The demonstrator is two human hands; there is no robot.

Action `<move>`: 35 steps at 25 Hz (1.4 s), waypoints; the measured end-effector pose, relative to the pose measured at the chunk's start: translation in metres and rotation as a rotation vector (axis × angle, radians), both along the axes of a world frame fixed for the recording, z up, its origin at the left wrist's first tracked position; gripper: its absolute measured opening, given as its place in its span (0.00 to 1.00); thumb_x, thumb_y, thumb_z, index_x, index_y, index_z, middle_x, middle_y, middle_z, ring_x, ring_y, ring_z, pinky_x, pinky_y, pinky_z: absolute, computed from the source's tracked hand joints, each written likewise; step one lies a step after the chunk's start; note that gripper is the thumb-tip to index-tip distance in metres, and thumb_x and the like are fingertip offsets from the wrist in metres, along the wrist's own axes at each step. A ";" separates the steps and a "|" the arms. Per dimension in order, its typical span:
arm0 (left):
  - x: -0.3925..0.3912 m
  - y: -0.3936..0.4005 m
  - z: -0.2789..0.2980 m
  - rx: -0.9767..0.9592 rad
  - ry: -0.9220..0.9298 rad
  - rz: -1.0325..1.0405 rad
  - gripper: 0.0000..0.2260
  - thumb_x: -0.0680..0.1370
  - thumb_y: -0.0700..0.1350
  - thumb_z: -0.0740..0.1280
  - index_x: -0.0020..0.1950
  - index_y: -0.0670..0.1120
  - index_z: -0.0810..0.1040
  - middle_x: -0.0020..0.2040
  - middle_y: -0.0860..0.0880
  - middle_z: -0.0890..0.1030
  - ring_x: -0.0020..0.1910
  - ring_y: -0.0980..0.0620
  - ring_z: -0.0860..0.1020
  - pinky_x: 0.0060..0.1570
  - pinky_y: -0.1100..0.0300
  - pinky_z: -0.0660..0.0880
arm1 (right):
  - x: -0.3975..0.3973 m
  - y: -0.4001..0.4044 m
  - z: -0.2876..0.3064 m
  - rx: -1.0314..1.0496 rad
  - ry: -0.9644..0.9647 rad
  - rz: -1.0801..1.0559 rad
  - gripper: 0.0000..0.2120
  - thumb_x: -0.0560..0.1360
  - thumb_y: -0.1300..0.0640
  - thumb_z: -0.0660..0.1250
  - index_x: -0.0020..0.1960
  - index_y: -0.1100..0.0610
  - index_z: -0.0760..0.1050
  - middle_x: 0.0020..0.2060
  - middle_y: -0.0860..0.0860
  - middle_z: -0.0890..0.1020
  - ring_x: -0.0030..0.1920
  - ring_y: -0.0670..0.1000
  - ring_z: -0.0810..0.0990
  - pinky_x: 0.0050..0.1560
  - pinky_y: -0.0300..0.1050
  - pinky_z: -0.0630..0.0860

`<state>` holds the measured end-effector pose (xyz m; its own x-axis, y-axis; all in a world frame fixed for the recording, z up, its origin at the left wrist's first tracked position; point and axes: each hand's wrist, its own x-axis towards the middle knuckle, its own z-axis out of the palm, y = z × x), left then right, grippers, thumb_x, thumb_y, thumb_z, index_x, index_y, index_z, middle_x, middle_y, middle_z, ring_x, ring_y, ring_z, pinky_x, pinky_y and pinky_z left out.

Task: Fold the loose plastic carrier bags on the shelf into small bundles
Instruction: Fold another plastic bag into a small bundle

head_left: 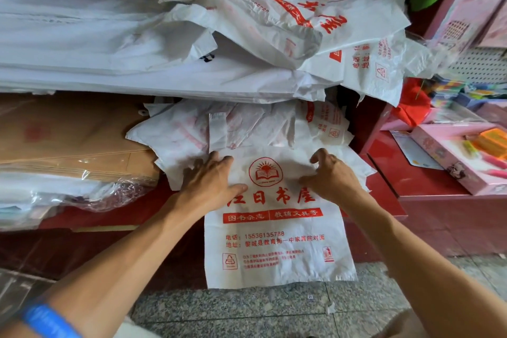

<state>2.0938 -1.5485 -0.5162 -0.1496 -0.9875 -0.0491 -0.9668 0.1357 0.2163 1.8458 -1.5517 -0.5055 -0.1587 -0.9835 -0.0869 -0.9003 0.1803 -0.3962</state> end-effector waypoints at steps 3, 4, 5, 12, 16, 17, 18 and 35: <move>-0.001 -0.003 -0.003 -0.108 0.128 -0.052 0.27 0.73 0.58 0.72 0.67 0.48 0.73 0.64 0.49 0.71 0.64 0.46 0.70 0.62 0.53 0.70 | -0.001 0.002 0.003 0.029 -0.334 -0.080 0.14 0.71 0.58 0.74 0.54 0.53 0.73 0.44 0.50 0.81 0.39 0.48 0.80 0.33 0.43 0.75; -0.002 -0.004 -0.004 -0.143 0.150 -0.064 0.25 0.73 0.55 0.73 0.66 0.46 0.75 0.63 0.49 0.72 0.64 0.47 0.70 0.62 0.56 0.70 | -0.001 0.003 0.003 0.008 -0.420 -0.099 0.12 0.70 0.62 0.73 0.51 0.53 0.75 0.42 0.50 0.81 0.39 0.49 0.80 0.34 0.45 0.76; -0.002 -0.006 -0.006 -0.169 0.169 -0.069 0.23 0.73 0.53 0.74 0.64 0.44 0.76 0.63 0.48 0.73 0.63 0.48 0.71 0.61 0.57 0.69 | -0.002 0.003 0.003 -0.028 -0.497 -0.114 0.11 0.70 0.66 0.72 0.48 0.54 0.77 0.40 0.50 0.81 0.40 0.50 0.80 0.38 0.48 0.78; -0.004 -0.005 -0.004 -0.312 0.005 -0.092 0.22 0.75 0.51 0.68 0.68 0.46 0.73 0.70 0.48 0.70 0.70 0.46 0.65 0.70 0.52 0.63 | 0.007 -0.011 -0.007 -0.315 -0.543 -0.167 0.14 0.75 0.69 0.63 0.42 0.51 0.78 0.42 0.43 0.79 0.40 0.52 0.82 0.37 0.47 0.82; -0.030 0.033 0.020 -0.210 0.215 -0.404 0.15 0.79 0.57 0.64 0.59 0.49 0.80 0.56 0.54 0.79 0.53 0.57 0.77 0.60 0.56 0.75 | 0.017 -0.028 -0.014 -0.384 -0.461 -0.221 0.16 0.74 0.71 0.60 0.42 0.54 0.80 0.44 0.50 0.82 0.41 0.53 0.82 0.40 0.49 0.82; -0.037 0.044 0.022 -0.160 0.190 -0.490 0.20 0.77 0.62 0.64 0.60 0.50 0.79 0.55 0.55 0.79 0.52 0.57 0.77 0.58 0.56 0.76 | 0.017 -0.030 -0.014 -0.394 -0.465 -0.254 0.16 0.74 0.71 0.60 0.42 0.54 0.81 0.45 0.51 0.82 0.41 0.52 0.81 0.38 0.46 0.80; -0.042 0.052 0.021 -0.083 0.146 -0.553 0.27 0.75 0.67 0.64 0.64 0.49 0.75 0.58 0.54 0.77 0.55 0.56 0.76 0.60 0.55 0.74 | 0.016 -0.033 -0.013 -0.396 -0.484 -0.285 0.16 0.73 0.72 0.59 0.43 0.55 0.81 0.45 0.51 0.82 0.40 0.52 0.81 0.36 0.44 0.78; 0.024 0.039 0.032 0.195 0.376 -0.334 0.14 0.79 0.52 0.60 0.49 0.46 0.81 0.42 0.45 0.81 0.41 0.50 0.77 0.45 0.52 0.73 | 0.001 0.049 0.040 0.374 0.013 0.599 0.41 0.57 0.36 0.71 0.69 0.29 0.61 0.67 0.34 0.68 0.66 0.43 0.69 0.68 0.49 0.68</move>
<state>2.1177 -1.5095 -0.4844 -0.4970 -0.8608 -0.1093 -0.7287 0.3457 0.5912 1.8464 -1.5031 -0.4655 0.3971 -0.8066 -0.4378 -0.8914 -0.2256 -0.3931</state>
